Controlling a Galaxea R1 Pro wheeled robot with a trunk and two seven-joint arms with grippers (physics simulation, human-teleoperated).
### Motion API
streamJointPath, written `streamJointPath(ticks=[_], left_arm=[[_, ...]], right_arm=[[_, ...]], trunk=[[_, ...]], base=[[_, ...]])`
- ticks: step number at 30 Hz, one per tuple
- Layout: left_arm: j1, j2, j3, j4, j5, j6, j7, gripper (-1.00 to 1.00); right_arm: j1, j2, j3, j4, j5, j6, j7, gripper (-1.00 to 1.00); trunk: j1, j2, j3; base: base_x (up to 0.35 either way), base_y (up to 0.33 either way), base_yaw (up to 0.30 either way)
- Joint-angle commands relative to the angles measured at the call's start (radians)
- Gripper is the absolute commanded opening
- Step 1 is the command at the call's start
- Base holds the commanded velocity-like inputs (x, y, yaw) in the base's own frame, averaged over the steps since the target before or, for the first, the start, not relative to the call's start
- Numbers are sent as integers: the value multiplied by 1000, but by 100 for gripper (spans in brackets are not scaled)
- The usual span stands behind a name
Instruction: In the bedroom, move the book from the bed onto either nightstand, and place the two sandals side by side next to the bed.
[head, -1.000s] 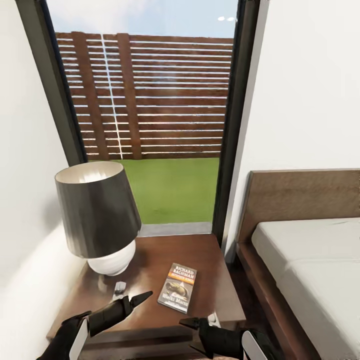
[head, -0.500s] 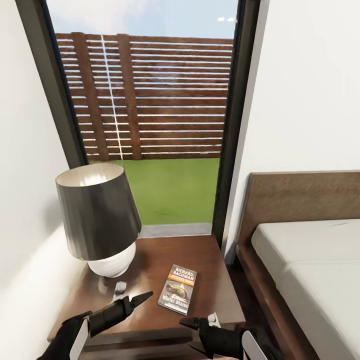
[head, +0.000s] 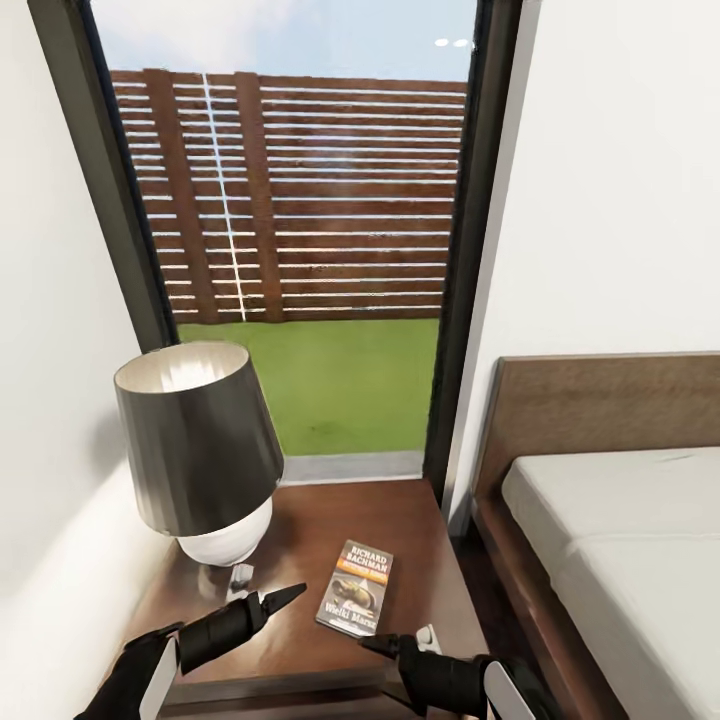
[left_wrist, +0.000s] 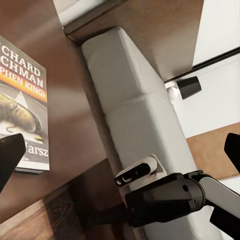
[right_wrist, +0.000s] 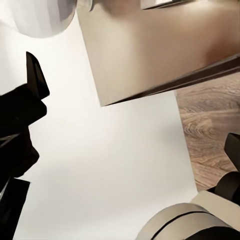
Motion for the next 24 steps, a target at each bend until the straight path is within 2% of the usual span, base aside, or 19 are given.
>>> streamJointPath(ticks=[1,24], left_arm=[[0,0,0,0,3,9,-2,100],[0,-1,0,0,1,9,1,100]], right_arm=[[-1,0,0,-1,0,3,2,100],[0,1,1,-1,0,1,3,100]], trunk=[[-4,7,2],[-92,168,74]], base=[[0,0,0],[0,0,0]])
